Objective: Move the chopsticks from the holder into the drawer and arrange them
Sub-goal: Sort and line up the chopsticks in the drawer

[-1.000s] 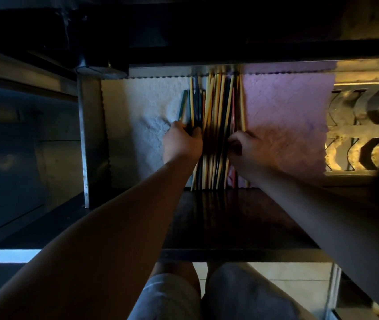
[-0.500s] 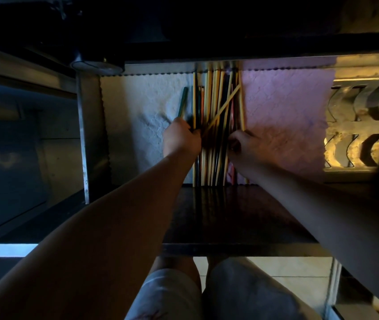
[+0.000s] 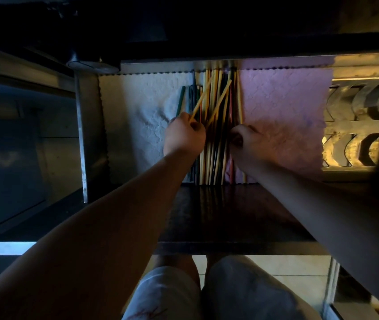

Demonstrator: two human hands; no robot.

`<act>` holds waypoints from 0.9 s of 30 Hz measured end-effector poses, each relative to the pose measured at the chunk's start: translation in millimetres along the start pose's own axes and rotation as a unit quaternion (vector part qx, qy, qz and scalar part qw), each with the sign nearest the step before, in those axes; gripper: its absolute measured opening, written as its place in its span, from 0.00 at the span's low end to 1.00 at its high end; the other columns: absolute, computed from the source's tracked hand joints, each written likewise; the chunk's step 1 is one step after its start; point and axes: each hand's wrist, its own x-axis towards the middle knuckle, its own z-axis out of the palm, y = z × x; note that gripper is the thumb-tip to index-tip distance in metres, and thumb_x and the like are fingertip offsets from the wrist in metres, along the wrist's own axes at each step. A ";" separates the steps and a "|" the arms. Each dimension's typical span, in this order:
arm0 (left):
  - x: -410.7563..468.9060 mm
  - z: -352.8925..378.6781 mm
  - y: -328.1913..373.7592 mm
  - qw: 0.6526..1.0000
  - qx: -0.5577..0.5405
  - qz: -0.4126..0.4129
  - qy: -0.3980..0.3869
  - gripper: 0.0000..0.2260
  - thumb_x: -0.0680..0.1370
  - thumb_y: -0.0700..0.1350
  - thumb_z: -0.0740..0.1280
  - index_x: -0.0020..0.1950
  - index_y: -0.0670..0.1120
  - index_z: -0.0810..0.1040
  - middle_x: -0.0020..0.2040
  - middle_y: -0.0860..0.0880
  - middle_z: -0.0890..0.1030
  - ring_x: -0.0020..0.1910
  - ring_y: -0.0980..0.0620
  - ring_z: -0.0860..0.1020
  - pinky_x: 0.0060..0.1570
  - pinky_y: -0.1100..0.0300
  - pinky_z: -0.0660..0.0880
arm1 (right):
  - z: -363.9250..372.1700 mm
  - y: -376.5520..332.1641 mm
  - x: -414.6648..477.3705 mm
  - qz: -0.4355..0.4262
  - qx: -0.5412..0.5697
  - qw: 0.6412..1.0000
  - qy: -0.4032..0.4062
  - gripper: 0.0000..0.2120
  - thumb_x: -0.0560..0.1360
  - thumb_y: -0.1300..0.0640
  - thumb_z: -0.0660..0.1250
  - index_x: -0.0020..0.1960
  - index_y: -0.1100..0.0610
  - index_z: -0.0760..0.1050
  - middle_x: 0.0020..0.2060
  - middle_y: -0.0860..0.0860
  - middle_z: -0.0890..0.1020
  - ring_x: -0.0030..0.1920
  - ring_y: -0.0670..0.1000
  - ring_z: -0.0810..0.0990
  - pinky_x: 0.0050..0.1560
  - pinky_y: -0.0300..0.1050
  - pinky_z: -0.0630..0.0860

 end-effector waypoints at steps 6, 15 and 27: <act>0.4 8.0 -2.5 0.995 0.076 -0.015 -0.064 0.07 0.75 0.46 0.69 0.50 0.46 0.77 0.36 0.51 0.73 0.41 0.48 0.76 0.40 0.57 0.73 | 0.3 3.0 7.5 0.004 0.012 0.999 0.036 0.14 0.75 0.57 0.65 0.60 0.53 0.75 0.52 0.53 0.80 0.50 0.50 0.79 0.46 0.38 0.72; -6.7 -1.1 -6.3 0.997 -0.026 -0.059 -0.029 0.07 0.79 0.47 0.60 0.51 0.45 0.75 0.38 0.49 0.74 0.37 0.50 0.74 0.34 0.60 0.68 | 6.8 -5.7 12.3 0.021 -0.008 0.998 0.062 0.15 0.73 0.56 0.66 0.59 0.54 0.73 0.52 0.55 0.81 0.52 0.55 0.80 0.52 0.53 0.79; -4.6 -7.1 -12.9 0.986 -0.128 -0.101 -0.039 0.09 0.80 0.44 0.59 0.51 0.43 0.77 0.47 0.41 0.81 0.47 0.42 0.80 0.45 0.50 0.78 | -1.7 -5.7 37.9 0.104 -0.059 0.990 0.070 0.10 0.75 0.57 0.65 0.55 0.60 0.74 0.50 0.56 0.78 0.52 0.56 0.77 0.52 0.46 0.74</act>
